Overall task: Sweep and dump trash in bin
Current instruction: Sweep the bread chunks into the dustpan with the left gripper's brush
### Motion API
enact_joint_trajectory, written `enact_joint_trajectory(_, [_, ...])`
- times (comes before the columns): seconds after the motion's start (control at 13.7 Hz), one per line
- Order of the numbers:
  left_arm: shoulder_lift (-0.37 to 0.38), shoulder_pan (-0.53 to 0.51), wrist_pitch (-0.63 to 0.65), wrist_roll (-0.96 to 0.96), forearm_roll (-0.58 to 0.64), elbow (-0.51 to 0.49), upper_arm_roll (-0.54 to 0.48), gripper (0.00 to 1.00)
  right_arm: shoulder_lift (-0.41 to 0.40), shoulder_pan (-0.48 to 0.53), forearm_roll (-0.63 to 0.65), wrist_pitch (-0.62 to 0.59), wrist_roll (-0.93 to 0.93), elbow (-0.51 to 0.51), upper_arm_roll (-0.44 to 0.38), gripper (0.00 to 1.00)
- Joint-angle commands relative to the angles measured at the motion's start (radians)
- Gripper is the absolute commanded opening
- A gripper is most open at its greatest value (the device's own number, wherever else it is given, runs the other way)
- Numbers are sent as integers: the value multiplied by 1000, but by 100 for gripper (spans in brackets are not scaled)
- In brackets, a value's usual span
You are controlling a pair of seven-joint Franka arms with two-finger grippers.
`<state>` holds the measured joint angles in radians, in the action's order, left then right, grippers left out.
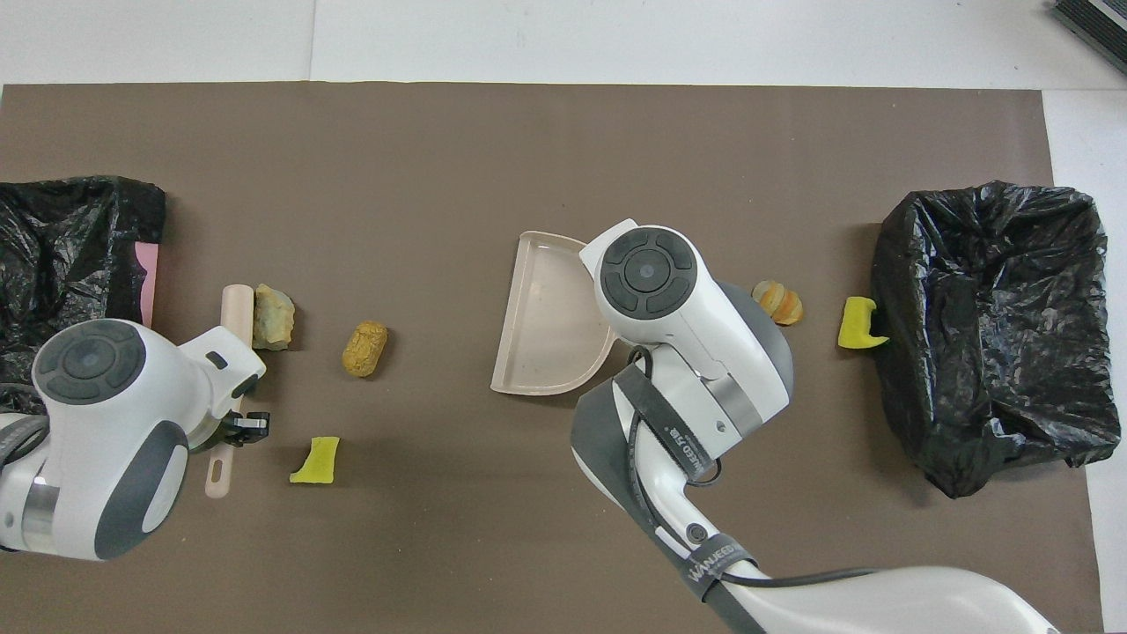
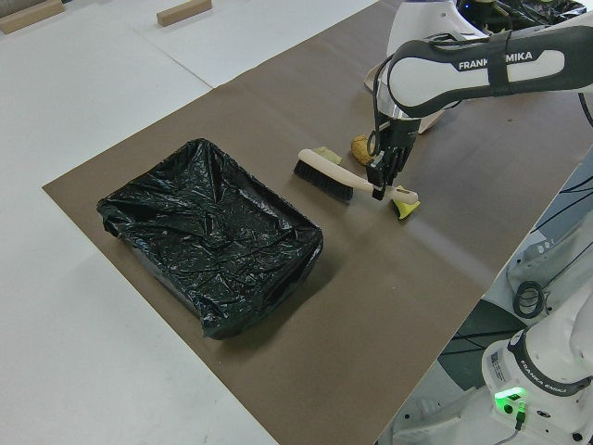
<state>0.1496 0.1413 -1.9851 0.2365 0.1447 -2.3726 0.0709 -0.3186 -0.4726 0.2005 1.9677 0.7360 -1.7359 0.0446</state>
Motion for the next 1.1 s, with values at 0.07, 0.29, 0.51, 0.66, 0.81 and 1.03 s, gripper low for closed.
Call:
enact_joint_trajectory(0.07, [42, 118, 58, 41, -104, -14, -8, 0, 32, 8, 25, 26, 43, -40, 9, 0])
enact_joint_trajectory(0.29, [42, 161, 52, 86, -215, -11, -8, 0, 33, 2, 27, 22, 45, -40, 8, 0])
enact_joint_trajectory(0.51, [38, 188, 42, 86, -306, -5, -7, 0, 30, -12, 71, 17, 45, -42, 9, 0])
enact_joint_trajectory(0.66, [35, 195, 31, 125, -361, -5, -7, 0, 30, -17, 74, 13, 45, -40, 9, 0])
enact_joint_trajectory(0.81, [13, 240, -13, 149, -394, -2, -6, 0, 30, -17, 74, 13, 45, -40, 9, 0])
enact_joint_trajectory(1.03, [-5, 312, -81, 129, -447, 15, -5, 0, 30, -15, 74, 14, 45, -40, 9, 0])
